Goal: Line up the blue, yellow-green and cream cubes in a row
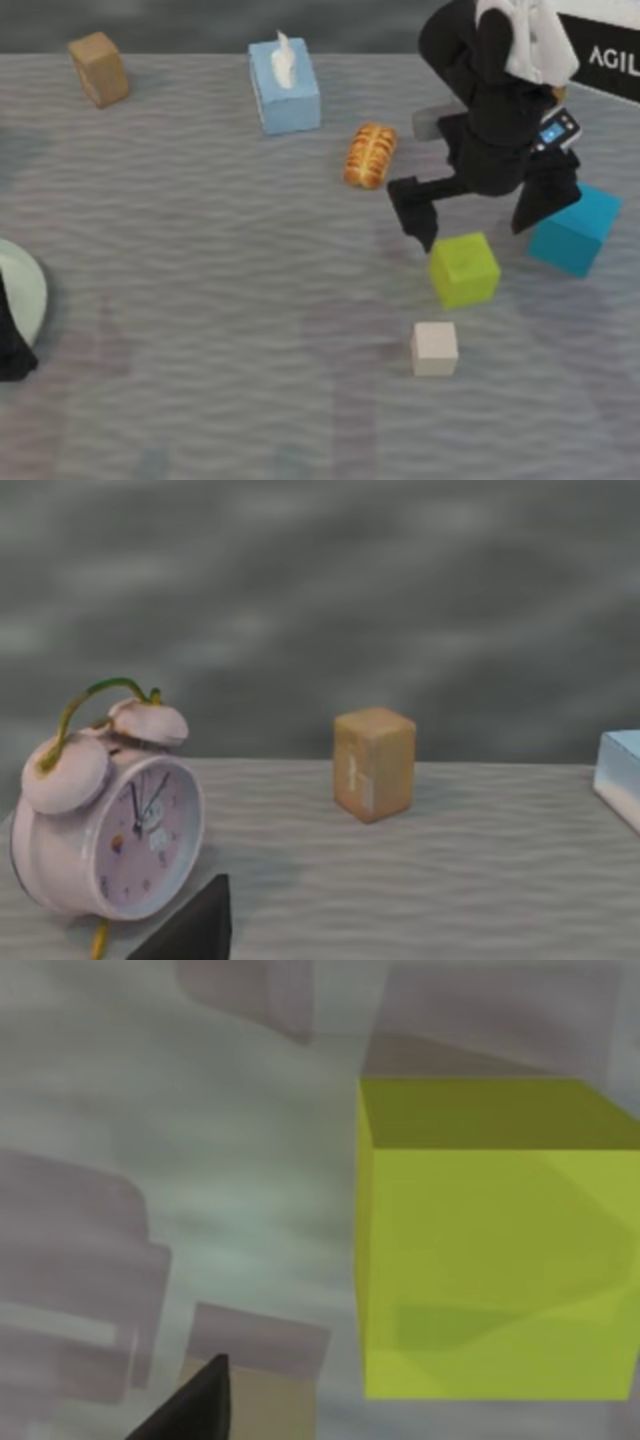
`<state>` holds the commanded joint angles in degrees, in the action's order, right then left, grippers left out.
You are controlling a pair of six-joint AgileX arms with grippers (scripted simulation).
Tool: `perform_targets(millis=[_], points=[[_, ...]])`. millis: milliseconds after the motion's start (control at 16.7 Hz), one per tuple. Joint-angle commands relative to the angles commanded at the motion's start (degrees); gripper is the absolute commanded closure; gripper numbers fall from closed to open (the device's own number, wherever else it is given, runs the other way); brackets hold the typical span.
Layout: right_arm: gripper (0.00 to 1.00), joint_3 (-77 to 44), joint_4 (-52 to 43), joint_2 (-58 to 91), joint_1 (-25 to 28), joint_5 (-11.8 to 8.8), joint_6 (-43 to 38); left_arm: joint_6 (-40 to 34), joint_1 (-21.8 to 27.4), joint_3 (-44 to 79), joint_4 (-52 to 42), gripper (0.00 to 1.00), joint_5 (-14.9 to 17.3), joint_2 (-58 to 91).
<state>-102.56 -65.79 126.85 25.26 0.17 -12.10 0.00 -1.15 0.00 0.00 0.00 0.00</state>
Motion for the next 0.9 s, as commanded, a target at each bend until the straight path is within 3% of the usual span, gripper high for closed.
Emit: perform_targets(millis=[180,540,840,900], points=[[0.00,1.6,2.3,0.8,0.1,0.0,0.1,0.0,0.0,0.0,0.0,0.00,0.0,0.0],[0.00,9.2,15.5,6.0,0.3,0.1,-0.1,0.0,0.0,0.0,0.0,0.00,0.0,0.0],[0.00,10.1,16.8,6.6,0.3,0.1,-0.2,0.0,0.0,0.0,0.0,0.00,0.0,0.0],[0.08,10.1,16.8,6.6,0.3,0.1,-0.2,0.0,0.0,0.0,0.0,0.00,0.0,0.0]])
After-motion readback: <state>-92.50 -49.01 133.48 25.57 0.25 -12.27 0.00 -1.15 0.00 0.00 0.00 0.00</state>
